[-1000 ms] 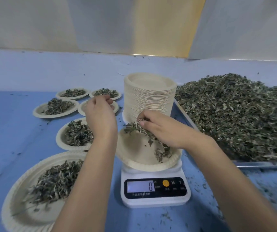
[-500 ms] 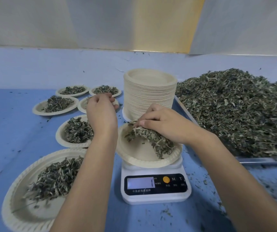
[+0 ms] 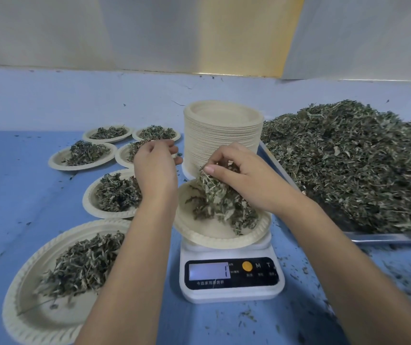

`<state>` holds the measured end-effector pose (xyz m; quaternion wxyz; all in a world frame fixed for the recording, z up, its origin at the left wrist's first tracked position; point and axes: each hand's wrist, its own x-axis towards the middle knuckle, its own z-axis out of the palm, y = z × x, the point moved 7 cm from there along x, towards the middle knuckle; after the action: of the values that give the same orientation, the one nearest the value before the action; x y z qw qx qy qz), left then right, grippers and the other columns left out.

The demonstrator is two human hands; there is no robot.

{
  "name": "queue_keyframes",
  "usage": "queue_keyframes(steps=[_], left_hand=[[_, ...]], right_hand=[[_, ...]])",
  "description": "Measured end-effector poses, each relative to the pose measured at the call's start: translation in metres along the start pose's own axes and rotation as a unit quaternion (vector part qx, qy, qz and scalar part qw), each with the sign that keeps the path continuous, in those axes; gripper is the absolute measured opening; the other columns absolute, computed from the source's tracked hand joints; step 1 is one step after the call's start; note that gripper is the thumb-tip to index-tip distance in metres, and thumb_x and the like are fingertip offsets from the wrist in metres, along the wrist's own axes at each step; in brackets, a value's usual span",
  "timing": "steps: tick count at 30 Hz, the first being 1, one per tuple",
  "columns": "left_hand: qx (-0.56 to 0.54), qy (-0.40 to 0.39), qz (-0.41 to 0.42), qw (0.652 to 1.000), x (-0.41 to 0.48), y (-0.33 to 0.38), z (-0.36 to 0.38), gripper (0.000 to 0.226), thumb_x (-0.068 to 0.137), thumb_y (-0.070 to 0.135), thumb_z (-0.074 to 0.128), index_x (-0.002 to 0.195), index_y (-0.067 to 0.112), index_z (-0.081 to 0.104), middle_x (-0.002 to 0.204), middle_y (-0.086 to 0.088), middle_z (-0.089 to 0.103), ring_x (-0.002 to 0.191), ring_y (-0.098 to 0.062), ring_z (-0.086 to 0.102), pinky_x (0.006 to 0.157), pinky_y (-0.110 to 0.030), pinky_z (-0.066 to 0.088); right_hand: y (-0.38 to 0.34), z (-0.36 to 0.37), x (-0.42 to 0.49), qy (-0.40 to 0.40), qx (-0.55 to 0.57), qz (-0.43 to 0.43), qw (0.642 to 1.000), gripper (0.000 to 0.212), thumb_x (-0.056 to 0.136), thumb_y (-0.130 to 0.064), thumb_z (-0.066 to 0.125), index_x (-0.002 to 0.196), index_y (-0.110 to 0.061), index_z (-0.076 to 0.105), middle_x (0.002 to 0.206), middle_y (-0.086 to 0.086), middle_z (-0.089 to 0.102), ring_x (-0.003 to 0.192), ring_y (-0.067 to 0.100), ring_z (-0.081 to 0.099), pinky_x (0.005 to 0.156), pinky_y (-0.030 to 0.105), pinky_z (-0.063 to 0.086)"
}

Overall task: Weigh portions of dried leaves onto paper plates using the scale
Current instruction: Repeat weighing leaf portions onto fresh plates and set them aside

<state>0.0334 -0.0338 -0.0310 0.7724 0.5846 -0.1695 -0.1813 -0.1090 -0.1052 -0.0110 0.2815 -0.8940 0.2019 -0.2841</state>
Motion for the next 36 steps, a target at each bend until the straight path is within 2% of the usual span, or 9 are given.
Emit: queue_keyframes(steps=[5,7,15,20,24,28,30,34,36], left_hand=[[0.003,-0.008,-0.004,1.000,0.000,0.000,0.002,0.026,0.090,0.007,0.041,0.077,0.019,0.061,0.082,-0.001,0.065,0.062,-0.014,0.058,0.051,-0.019,0.035],[0.004,-0.008,-0.009,1.000,0.000,0.000,0.001,0.026,0.090,0.007,0.042,0.076,0.019,0.061,0.081,0.000,0.065,0.061,-0.013,0.057,0.051,-0.019,0.035],[0.019,-0.023,-0.010,0.999,-0.001,-0.003,0.004,0.024,0.090,0.010,0.043,0.080,0.018,0.063,0.079,0.003,0.065,0.059,-0.011,0.058,0.054,-0.021,0.037],[0.014,-0.033,-0.009,0.999,-0.001,-0.003,0.006,0.025,0.090,0.009,0.042,0.081,0.017,0.064,0.079,0.001,0.064,0.058,-0.011,0.057,0.053,-0.020,0.036],[-0.018,-0.031,-0.038,0.999,-0.004,-0.003,0.010,0.025,0.090,0.006,0.042,0.081,0.014,0.063,0.074,0.001,0.063,0.059,-0.010,0.056,0.052,-0.017,0.041],[-0.088,-0.093,-0.091,0.988,-0.016,-0.001,0.029,0.023,0.094,0.009,0.041,0.087,0.009,0.063,0.082,-0.002,0.067,0.074,-0.011,0.063,0.068,-0.018,0.051],[-0.099,-0.143,-0.116,0.978,-0.027,0.000,0.043,0.024,0.095,0.012,0.039,0.091,0.007,0.063,0.093,-0.006,0.068,0.089,-0.015,0.064,0.081,-0.023,0.052],[-0.103,-0.201,-0.187,0.956,-0.051,-0.005,0.066,0.027,0.097,0.025,0.040,0.092,0.009,0.061,0.089,-0.007,0.063,0.082,-0.021,0.056,0.077,-0.031,0.048],[-0.121,-0.241,-0.227,0.936,-0.063,-0.009,0.076,0.031,0.097,0.030,0.039,0.105,0.010,0.062,0.101,-0.009,0.066,0.092,-0.023,0.061,0.085,-0.035,0.048]], right_hand=[[-0.004,-0.004,0.000,0.026,0.001,-0.027,0.999,0.011,0.089,-0.036,0.064,0.083,-0.028,0.058,0.082,-0.012,0.051,0.070,-0.008,0.045,0.064,0.010,0.032],[-0.005,-0.005,0.000,0.034,0.013,-0.023,0.999,0.012,0.090,-0.032,0.063,0.079,-0.031,0.057,0.081,-0.011,0.053,0.066,-0.010,0.046,0.063,0.008,0.033],[-0.001,-0.008,-0.001,0.038,0.029,0.023,0.999,0.011,0.088,-0.029,0.065,0.078,-0.025,0.068,0.084,-0.010,0.058,0.061,-0.010,0.047,0.061,0.008,0.033],[0.001,-0.021,-0.001,0.114,0.096,0.042,0.988,0.019,0.092,-0.028,0.060,0.087,-0.012,0.069,0.085,0.002,0.065,0.066,-0.002,0.049,0.065,0.022,0.041],[0.004,-0.029,-0.002,0.178,0.178,0.067,0.965,0.020,0.096,-0.024,0.054,0.081,-0.016,0.065,0.076,-0.008,0.061,0.069,0.001,0.050,0.063,0.009,0.040],[0.007,-0.031,-0.003,0.232,0.227,0.090,0.941,0.025,0.099,-0.026,0.048,0.077,-0.021,0.058,0.079,-0.008,0.058,0.067,-0.007,0.050,0.063,0.004,0.038],[0.008,-0.028,-0.003,0.245,0.243,0.095,0.934,0.024,0.100,-0.027,0.046,0.080,-0.018,0.056,0.085,-0.002,0.058,0.074,-0.003,0.051,0.064,0.005,0.038],[0.003,-0.025,-0.002,0.277,0.279,0.083,0.916,0.022,0.100,-0.025,0.046,0.081,-0.020,0.056,0.079,-0.008,0.057,0.072,-0.001,0.051,0.063,0.009,0.039],[-0.001,-0.025,-0.002,0.295,0.293,0.070,0.907,0.023,0.100,-0.024,0.047,0.080,-0.021,0.057,0.068,-0.017,0.057,0.065,-0.006,0.053,0.061,0.008,0.040]])
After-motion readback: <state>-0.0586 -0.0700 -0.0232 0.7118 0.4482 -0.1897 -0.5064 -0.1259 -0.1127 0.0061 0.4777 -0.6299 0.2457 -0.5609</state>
